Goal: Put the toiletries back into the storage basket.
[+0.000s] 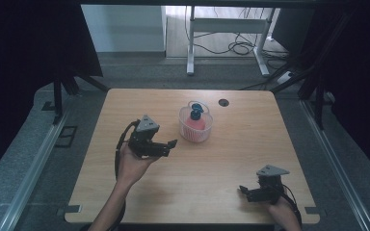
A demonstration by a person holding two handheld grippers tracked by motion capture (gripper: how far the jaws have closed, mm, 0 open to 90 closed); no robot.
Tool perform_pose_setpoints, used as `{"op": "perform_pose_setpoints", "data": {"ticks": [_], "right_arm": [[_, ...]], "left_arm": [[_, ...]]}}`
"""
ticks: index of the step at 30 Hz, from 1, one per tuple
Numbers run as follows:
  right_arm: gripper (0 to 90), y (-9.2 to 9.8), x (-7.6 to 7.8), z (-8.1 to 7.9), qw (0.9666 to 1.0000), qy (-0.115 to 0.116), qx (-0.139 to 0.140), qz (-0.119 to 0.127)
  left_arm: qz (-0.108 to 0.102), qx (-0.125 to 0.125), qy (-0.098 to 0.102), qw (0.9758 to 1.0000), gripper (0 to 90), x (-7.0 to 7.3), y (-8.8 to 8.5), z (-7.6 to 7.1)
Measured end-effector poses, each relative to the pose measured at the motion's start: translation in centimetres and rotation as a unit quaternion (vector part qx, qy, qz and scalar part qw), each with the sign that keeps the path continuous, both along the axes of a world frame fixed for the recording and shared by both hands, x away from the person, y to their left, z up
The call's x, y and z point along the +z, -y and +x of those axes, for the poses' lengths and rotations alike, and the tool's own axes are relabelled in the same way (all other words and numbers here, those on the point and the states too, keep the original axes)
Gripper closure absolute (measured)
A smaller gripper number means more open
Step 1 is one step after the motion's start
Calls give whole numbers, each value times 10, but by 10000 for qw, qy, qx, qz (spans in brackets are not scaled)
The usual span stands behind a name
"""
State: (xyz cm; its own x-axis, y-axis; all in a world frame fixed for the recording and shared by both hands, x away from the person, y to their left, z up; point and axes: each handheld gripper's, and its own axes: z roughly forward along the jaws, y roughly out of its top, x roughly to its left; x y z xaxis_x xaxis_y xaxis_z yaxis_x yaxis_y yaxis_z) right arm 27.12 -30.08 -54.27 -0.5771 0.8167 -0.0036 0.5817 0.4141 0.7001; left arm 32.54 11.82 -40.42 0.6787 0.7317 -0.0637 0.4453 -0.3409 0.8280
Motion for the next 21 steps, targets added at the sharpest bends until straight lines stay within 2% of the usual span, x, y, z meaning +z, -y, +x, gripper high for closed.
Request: {"op": "perform_pose_setpoints", "data": {"ticks": [21], "right_arm": [[0,0,0,0,10000,-3,-5,7]], "left_arm": [[-181,180,-108,9996,144,-10,-28,-25]]}}
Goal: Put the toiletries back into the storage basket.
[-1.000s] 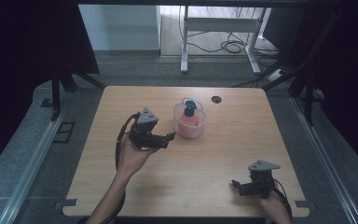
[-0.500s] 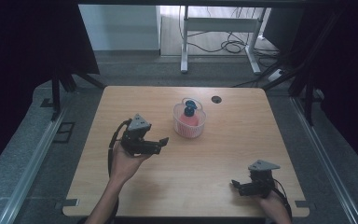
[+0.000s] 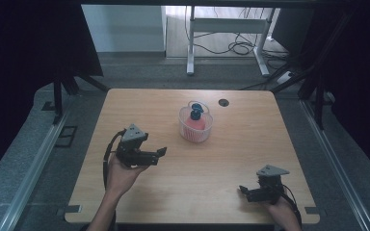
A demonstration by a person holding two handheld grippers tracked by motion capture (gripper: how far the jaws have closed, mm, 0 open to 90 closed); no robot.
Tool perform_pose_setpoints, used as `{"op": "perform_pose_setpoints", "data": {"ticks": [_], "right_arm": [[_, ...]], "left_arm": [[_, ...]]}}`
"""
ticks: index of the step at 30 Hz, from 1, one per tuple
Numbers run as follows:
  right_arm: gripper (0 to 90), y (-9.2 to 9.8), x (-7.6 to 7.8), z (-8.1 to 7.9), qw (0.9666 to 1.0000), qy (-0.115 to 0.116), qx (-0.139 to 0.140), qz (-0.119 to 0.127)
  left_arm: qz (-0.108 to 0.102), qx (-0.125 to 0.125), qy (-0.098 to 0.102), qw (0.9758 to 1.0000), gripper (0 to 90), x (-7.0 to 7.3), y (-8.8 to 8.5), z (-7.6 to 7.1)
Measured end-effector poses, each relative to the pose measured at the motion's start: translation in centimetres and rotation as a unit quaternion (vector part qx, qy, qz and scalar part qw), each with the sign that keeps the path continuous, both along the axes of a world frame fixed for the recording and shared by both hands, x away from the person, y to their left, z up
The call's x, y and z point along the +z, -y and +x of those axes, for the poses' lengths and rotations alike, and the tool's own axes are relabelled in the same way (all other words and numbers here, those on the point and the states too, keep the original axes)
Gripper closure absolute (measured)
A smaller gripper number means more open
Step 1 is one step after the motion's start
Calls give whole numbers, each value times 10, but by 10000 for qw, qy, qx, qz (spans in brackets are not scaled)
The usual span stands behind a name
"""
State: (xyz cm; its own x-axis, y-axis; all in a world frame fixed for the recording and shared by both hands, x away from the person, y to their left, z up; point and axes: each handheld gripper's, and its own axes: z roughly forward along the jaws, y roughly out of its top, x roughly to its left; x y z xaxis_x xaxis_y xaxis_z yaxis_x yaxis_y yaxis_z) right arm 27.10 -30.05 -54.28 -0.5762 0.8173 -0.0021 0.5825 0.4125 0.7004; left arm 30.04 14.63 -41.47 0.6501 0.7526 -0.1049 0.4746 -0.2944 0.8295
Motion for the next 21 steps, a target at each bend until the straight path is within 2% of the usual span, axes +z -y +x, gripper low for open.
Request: {"op": "perform_pose_setpoints", "data": {"ticks": [21], "right_arm": [[0,0,0,0,10000,3,1,-4]], "left_arm": [[58,143,-80,9998,133,-20,-24,-31]]}}
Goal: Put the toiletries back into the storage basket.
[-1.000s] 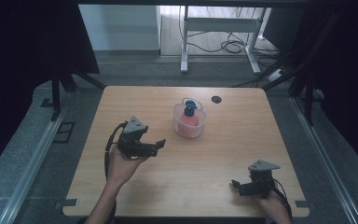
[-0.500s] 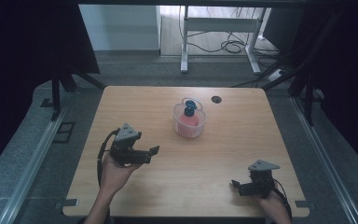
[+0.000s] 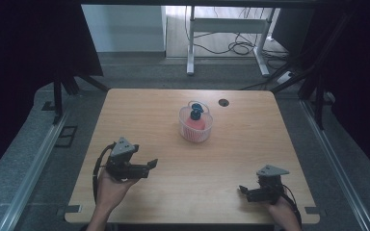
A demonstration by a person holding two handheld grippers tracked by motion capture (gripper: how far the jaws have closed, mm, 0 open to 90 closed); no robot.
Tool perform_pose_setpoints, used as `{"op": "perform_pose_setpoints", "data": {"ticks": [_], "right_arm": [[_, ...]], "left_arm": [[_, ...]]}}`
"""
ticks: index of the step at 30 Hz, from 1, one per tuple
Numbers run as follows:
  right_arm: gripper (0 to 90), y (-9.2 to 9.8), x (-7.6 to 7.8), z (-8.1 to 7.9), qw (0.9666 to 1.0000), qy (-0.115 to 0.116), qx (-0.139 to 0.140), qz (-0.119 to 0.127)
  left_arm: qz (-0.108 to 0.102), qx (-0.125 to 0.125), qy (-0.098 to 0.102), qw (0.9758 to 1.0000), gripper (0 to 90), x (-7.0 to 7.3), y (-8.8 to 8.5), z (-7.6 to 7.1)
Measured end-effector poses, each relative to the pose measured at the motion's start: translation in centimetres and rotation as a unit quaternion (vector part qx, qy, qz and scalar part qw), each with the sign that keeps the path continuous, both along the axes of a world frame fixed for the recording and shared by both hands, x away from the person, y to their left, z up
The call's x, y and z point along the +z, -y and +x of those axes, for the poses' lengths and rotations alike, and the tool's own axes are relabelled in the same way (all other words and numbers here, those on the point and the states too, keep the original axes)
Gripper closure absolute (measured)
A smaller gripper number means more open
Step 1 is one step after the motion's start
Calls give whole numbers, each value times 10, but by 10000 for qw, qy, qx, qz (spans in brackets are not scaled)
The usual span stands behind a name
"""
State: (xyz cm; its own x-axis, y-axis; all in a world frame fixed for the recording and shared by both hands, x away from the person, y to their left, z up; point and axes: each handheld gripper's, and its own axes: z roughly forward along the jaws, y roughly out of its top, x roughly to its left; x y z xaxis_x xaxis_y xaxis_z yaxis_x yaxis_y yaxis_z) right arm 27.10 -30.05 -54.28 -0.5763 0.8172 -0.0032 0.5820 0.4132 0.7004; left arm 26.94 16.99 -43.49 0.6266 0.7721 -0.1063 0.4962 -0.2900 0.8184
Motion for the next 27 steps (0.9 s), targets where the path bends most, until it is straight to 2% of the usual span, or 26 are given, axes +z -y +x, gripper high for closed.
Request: {"op": "perform_pose_setpoints", "data": {"ticks": [5,15,27], "right_arm": [[0,0,0,0,10000,-1,-8,6],[0,0,0,0,10000,-3,-15,7],[0,0,0,0,10000,-1,-17,6]], "left_arm": [[31,7,-14,10000,129,-6,-4,-8],[-38,-5,-34,10000,127,-15,-8,-21],[-40,35,-77,10000,123,-27,-10,-32]]}}
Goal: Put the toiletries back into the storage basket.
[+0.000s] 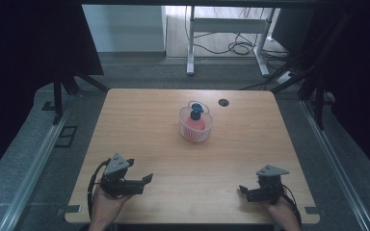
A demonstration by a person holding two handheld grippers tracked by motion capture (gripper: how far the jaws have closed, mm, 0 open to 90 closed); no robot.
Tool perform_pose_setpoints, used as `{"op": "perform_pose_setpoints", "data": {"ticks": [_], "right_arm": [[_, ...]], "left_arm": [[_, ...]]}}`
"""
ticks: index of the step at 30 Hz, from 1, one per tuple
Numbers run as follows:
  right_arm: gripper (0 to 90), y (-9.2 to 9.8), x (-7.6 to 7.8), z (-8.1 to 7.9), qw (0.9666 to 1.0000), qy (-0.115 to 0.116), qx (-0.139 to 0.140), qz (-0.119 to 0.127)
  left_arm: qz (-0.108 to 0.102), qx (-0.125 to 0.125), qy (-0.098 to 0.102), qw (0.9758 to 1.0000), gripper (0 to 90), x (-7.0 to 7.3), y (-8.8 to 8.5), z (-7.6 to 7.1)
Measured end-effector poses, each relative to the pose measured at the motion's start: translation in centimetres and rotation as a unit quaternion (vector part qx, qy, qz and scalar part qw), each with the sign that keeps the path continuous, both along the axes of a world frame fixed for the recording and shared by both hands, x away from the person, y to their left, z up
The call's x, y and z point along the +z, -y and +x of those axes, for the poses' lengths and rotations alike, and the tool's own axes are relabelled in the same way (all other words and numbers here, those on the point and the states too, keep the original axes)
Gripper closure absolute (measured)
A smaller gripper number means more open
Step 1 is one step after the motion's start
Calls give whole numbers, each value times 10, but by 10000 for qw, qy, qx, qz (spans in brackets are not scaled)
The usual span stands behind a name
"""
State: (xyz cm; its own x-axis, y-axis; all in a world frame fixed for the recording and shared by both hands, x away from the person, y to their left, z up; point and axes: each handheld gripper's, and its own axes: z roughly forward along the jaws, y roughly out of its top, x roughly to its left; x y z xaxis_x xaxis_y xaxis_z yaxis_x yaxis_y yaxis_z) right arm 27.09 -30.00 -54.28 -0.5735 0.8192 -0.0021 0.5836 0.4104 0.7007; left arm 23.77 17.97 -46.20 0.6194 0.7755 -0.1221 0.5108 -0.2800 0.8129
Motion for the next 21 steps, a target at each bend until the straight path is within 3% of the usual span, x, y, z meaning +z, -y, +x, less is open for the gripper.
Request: {"op": "perform_pose_setpoints", "data": {"ticks": [21], "right_arm": [[0,0,0,0,10000,2,-12,2]], "left_arm": [[177,182,-161,9995,118,-44,1,-9]]}}
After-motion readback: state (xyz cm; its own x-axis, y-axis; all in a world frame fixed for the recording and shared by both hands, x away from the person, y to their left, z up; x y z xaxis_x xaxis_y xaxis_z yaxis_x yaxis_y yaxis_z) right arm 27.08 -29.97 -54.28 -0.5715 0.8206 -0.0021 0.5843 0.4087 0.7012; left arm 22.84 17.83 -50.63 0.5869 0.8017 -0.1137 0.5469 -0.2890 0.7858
